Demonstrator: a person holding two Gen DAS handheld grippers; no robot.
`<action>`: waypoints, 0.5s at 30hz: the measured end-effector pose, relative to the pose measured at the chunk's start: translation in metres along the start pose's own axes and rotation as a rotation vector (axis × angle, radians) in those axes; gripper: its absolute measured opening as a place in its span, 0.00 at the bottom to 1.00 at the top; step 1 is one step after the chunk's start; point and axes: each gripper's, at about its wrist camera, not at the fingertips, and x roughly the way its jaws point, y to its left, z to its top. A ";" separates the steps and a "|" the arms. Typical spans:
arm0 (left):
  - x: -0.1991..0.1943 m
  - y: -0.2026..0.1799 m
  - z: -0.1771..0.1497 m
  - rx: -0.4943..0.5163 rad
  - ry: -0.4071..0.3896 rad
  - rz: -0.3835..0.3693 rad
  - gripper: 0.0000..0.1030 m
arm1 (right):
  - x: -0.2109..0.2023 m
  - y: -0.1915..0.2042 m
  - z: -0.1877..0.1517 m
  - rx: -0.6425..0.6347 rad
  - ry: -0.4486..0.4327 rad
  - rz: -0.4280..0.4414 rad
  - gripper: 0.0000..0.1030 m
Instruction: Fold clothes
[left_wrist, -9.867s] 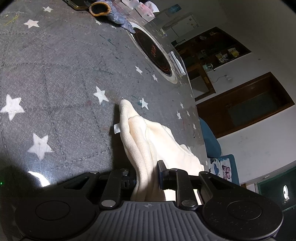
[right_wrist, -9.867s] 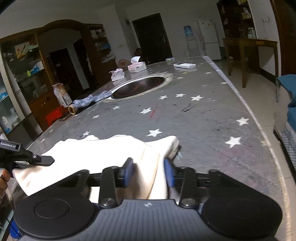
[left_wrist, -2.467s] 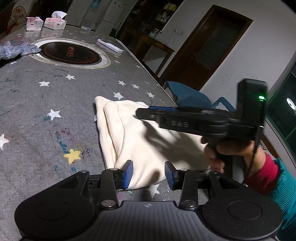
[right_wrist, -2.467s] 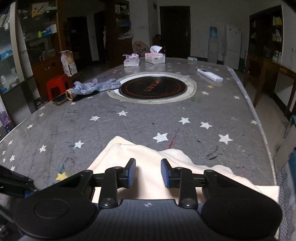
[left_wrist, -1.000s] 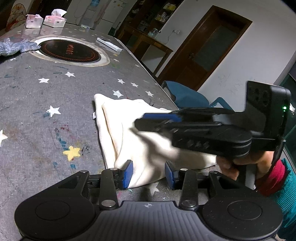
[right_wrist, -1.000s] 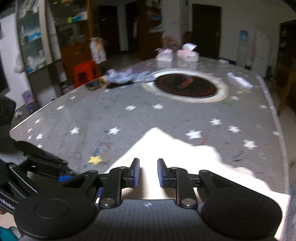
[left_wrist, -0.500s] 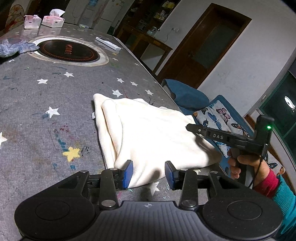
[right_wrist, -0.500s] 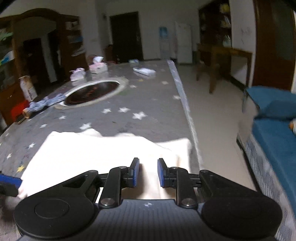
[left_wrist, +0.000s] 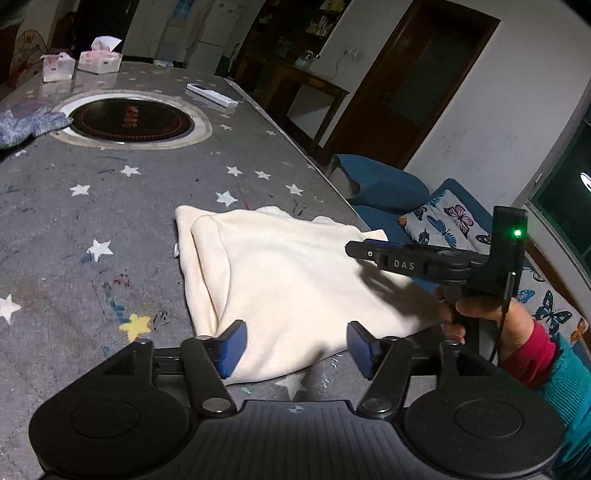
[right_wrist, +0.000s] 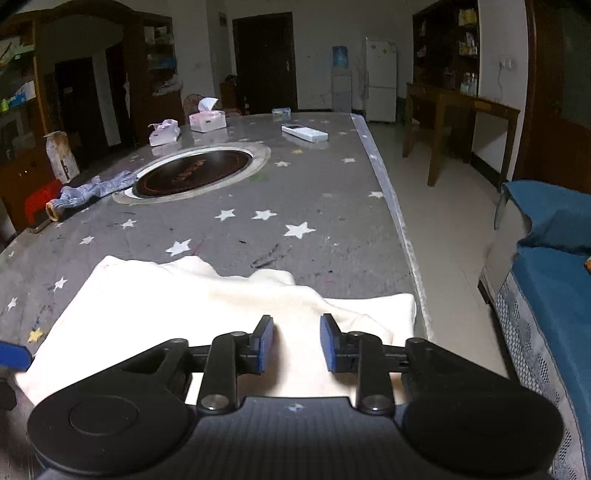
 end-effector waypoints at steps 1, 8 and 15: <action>0.000 -0.001 0.000 0.003 -0.001 0.005 0.68 | -0.004 0.002 -0.001 -0.004 -0.006 0.007 0.37; -0.002 -0.011 0.000 0.019 -0.015 0.026 0.77 | -0.027 0.012 -0.001 -0.015 -0.020 0.009 0.47; -0.008 -0.020 -0.004 0.039 -0.029 0.039 0.82 | -0.046 0.019 -0.009 -0.011 -0.042 -0.007 0.52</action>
